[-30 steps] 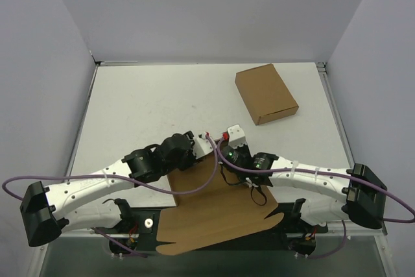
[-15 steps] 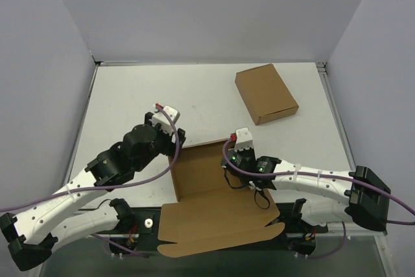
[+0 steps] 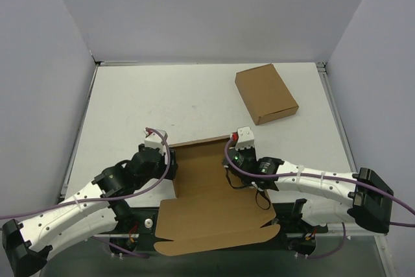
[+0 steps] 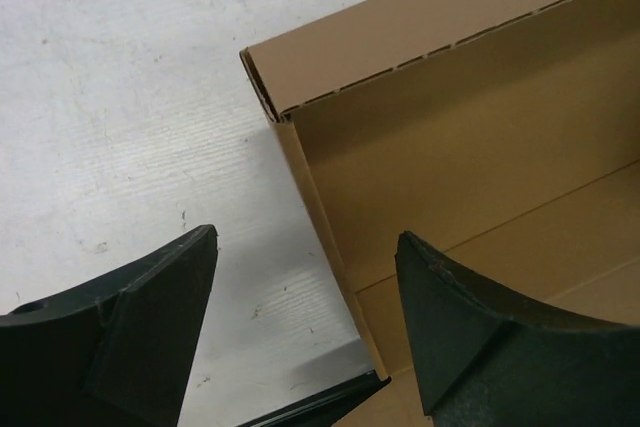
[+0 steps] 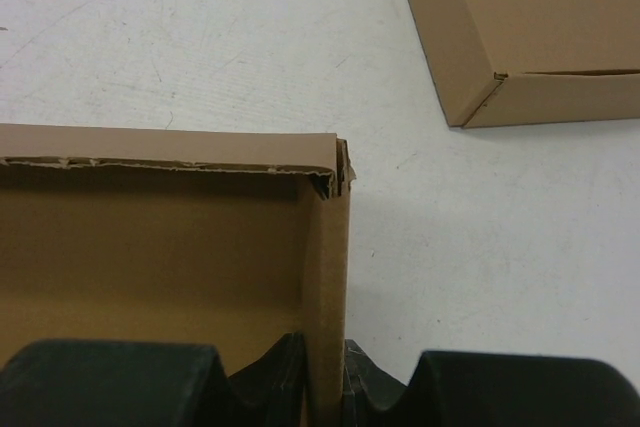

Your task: Fold the paper box

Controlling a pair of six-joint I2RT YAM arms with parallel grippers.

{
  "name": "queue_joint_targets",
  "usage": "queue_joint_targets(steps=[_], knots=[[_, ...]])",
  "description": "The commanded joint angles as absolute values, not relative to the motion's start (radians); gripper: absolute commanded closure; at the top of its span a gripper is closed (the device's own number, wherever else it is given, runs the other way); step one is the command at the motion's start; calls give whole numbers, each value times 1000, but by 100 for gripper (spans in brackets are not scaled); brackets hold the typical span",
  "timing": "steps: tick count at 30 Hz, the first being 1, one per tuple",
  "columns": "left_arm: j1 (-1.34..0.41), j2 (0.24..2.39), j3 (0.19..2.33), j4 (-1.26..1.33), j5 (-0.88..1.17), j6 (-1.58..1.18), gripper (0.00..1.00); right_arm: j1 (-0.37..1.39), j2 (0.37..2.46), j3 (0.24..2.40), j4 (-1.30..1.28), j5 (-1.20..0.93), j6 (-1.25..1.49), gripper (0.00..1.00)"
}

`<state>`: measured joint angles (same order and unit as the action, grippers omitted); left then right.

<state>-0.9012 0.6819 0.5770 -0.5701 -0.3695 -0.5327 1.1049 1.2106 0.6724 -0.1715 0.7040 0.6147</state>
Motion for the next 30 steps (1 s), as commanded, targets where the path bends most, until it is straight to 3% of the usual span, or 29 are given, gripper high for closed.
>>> queue_joint_targets(steps=[1, 2, 5, 6, 10, 16, 30], knots=[[-897, 710, 519, -448, -348, -580, 26, 1104, 1167, 641, -149, 749, 572, 100], [-897, 712, 505, -427, -339, -580, 38, 1104, 1167, 638, -137, 746, 568, 100], [-897, 710, 463, -361, -325, -580, 57, 1104, 1157, 629, -126, 742, 561, 100], [-899, 707, 457, -354, -333, -578, 72, 1104, 1155, 627, -123, 744, 560, 100], [-899, 698, 474, -393, -405, -551, 91, 1103, 1173, 646, -156, 762, 549, 100], [-899, 654, 528, -428, -509, -491, 100, 1103, 1268, 750, -291, 824, 555, 100], [-899, 581, 587, -440, -658, -431, 100, 1049, 1381, 877, -549, 953, 634, 100]])
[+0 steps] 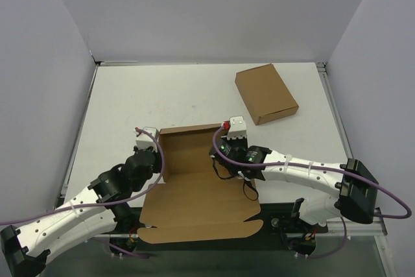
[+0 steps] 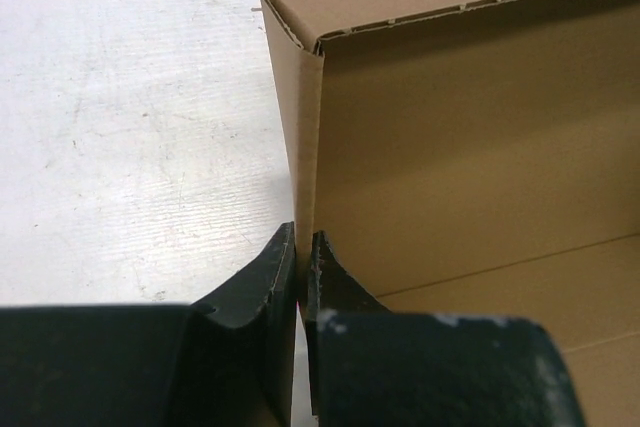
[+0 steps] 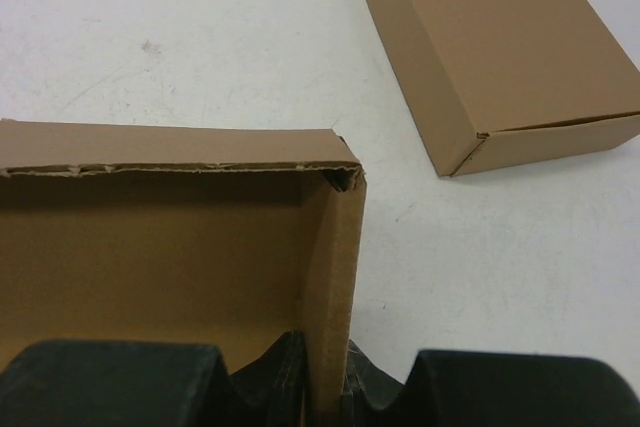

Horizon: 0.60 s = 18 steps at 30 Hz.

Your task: Fold the paper box

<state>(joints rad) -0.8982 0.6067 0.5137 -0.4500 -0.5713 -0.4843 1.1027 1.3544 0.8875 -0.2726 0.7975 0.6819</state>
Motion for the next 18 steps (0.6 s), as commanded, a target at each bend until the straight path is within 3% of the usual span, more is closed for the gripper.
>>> queue_joint_targets(steps=[1, 16, 18], knots=[[-897, 583, 592, -440, -660, -428, 100, 1046, 1375, 874, -551, 956, 614, 100], [-896, 698, 607, -402, -591, -410, 100, 1052, 1298, 914, -502, 816, 574, 100], [-896, 696, 614, -413, -584, -408, 100, 1055, 1299, 908, -489, 810, 572, 96]])
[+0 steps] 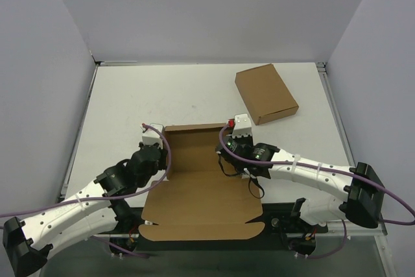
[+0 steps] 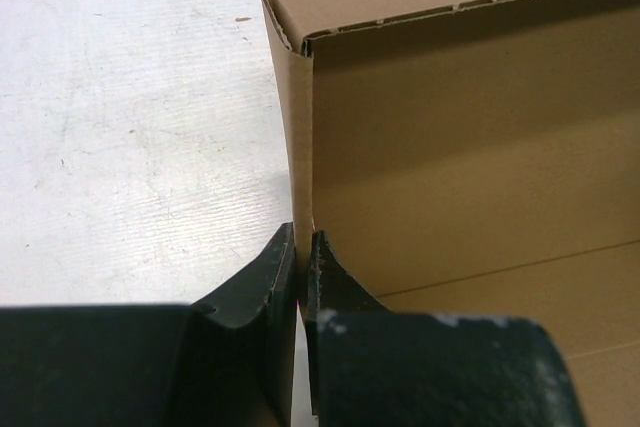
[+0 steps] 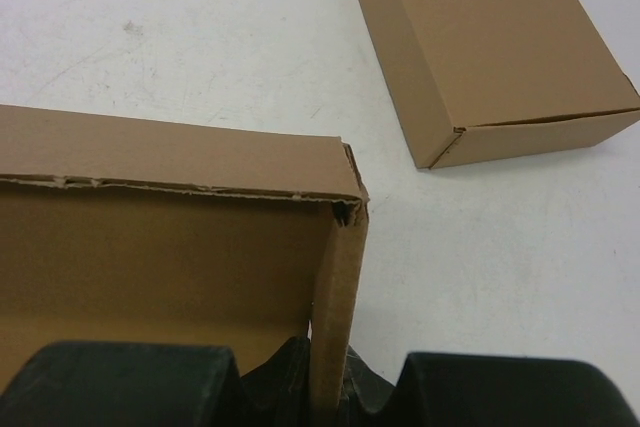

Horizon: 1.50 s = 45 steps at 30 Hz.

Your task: Fold the paper box

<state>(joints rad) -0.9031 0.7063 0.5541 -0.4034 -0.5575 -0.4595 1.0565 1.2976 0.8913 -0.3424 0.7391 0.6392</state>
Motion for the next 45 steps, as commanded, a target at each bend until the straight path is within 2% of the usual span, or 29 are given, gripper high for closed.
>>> queue_joint_targets(steps=[1, 4, 5, 7, 10, 18, 24, 34, 42, 44, 45], knots=[[-896, 696, 617, -416, -583, -408, 100, 1058, 1296, 905, -482, 801, 568, 94], [-894, 703, 627, -434, -572, -413, 100, 1063, 1282, 893, -436, 733, 546, 80], [-896, 712, 632, -439, -571, -414, 100, 1072, 1276, 893, -427, 715, 545, 68], [-896, 730, 647, -454, -561, -416, 100, 1081, 1259, 893, -402, 657, 552, 57], [-896, 762, 657, -463, -554, -422, 100, 1089, 1244, 896, -385, 559, 567, 50], [-896, 764, 644, -465, -561, -431, 100, 1146, 1229, 870, -382, 437, 705, 47], [-896, 747, 635, -469, -575, -434, 100, 1193, 1261, 850, -491, 506, 883, 44], [-896, 730, 629, -480, -574, -433, 100, 1197, 1292, 795, -503, 572, 983, 44], [-896, 726, 634, -485, -574, -431, 100, 1195, 1324, 792, -474, 572, 971, 50], [-896, 723, 634, -483, -572, -431, 100, 1196, 1344, 787, -472, 587, 973, 53], [-896, 719, 632, -483, -572, -433, 100, 1197, 1348, 787, -469, 591, 971, 59]])
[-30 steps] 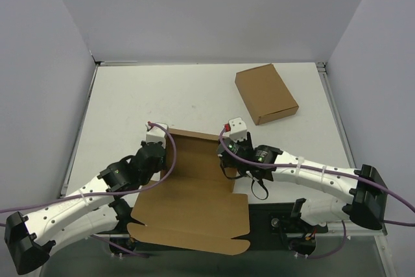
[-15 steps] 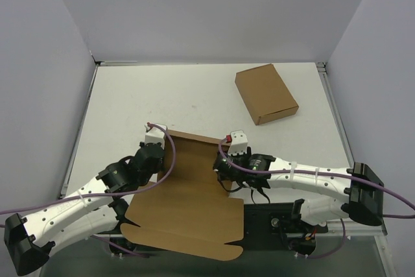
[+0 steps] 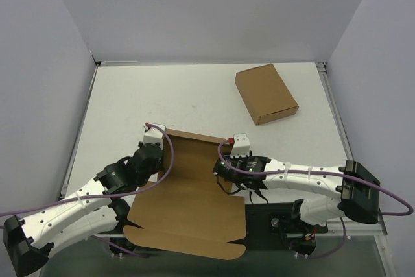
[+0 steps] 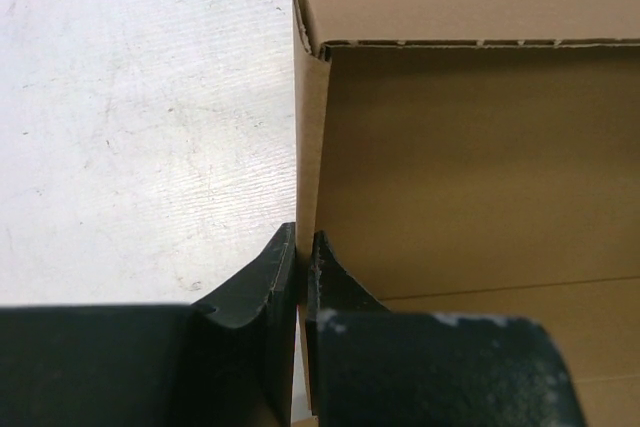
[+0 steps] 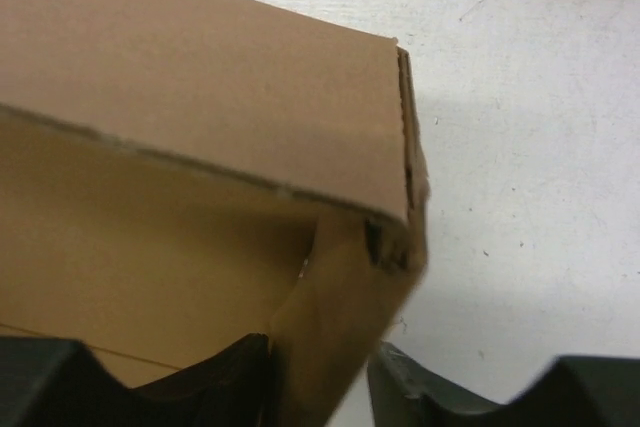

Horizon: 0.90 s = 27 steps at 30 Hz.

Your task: Fold the paper box

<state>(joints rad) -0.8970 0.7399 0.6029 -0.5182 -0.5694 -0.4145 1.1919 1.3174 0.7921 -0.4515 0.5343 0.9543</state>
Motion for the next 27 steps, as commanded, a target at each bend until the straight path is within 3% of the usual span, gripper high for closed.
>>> queue_joint_targets(steps=[1, 6, 11, 15, 22, 25, 26, 27], knots=[[-896, 719, 630, -488, -572, -433, 100, 1197, 1354, 785, -471, 597, 969, 62], [-896, 697, 632, -499, -583, -434, 100, 1195, 1358, 758, -477, 623, 995, 84], [-896, 677, 630, -500, -583, -433, 100, 1181, 1348, 715, -508, 652, 1037, 96], [-897, 678, 634, -503, -583, -431, 100, 1149, 1356, 706, -547, 653, 1057, 100], [-897, 692, 624, -474, -546, -416, 99, 1144, 1379, 767, -572, 650, 991, 99], [-896, 696, 617, -442, -499, -411, 79, 1135, 1414, 842, -583, 580, 921, 97], [-896, 698, 623, -433, -476, -410, 64, 1118, 1425, 856, -583, 556, 899, 97], [-897, 698, 627, -431, -466, -400, 58, 1109, 1446, 882, -583, 526, 879, 97]])
